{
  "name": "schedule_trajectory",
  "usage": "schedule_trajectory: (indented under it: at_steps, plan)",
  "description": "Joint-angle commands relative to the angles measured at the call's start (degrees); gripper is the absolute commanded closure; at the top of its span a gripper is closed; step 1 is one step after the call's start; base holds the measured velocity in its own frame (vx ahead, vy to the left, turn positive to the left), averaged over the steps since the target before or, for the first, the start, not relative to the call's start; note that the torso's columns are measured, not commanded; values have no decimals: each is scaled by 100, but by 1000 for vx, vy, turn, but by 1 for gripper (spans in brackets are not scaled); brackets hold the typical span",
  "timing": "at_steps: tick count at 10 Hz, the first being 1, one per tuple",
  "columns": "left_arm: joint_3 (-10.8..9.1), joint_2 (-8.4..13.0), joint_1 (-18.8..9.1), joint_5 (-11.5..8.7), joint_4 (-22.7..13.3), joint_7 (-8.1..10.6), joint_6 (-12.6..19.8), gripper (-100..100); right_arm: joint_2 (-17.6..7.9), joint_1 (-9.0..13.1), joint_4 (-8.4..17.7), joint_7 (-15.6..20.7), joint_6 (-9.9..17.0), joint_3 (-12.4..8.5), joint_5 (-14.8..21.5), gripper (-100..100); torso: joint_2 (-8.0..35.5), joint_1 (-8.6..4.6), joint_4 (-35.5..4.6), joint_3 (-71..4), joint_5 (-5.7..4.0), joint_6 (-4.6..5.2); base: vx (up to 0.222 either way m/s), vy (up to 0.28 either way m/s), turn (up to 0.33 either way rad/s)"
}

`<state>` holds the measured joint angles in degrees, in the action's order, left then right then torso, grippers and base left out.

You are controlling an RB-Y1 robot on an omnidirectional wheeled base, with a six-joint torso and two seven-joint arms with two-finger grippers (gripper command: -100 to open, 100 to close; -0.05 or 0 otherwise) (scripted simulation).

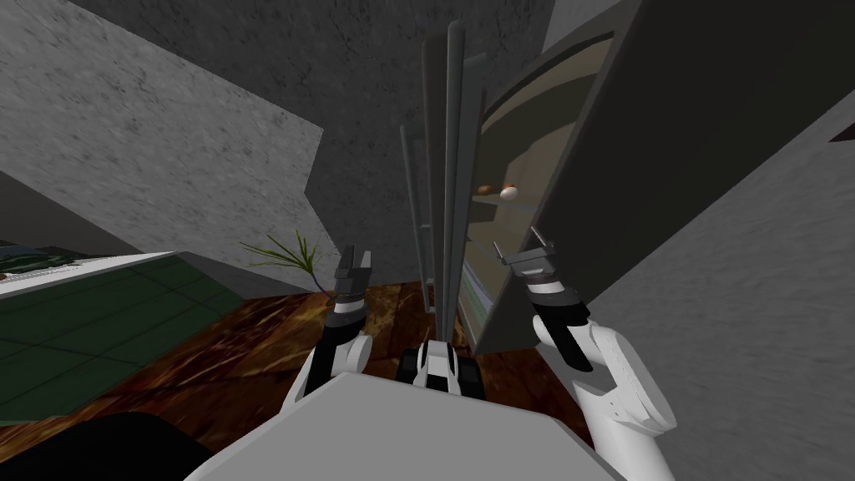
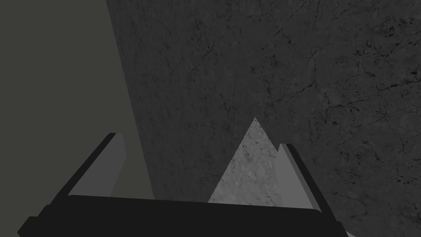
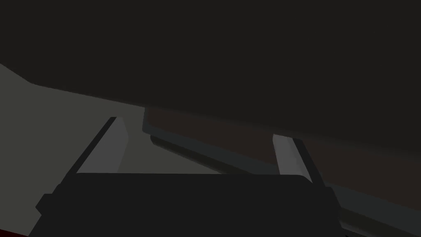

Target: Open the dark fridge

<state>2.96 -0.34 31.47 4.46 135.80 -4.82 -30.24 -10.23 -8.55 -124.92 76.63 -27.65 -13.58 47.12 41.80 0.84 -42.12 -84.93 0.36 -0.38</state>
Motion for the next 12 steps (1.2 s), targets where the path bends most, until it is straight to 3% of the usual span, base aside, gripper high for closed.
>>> schedule_trajectory:
  at_steps: [1, 3, 7, 12]
  plan:
    - [0, 0, 0, 0, 0, 0, 0, 0, 11, 129, 79, 404, -8, -51, 231, -100, 23, -48, -7, 18, -21, 27, 7, 77, 6]
    - [-1, 0, 0, 0, 0, 0, 0, 0, 25, 205, 136, 684, -3, -107, 371, -100, 55, -99, -18, 41, -41, 39, 2, 59, -4]
    - [-1, 0, 0, 0, 0, 0, 0, 0, 78, 347, 242, 1183, 6, -211, 633, -100, 49, -73, -16, 37, -33, 38, -9, 56, 0]
    - [-1, 0, 0, 0, 0, 0, 0, 0, 331, 581, 411, 1963, 21, -384, 1067, -100, 49, -89, -17, 37, -37, 39, -2, 63, 1]
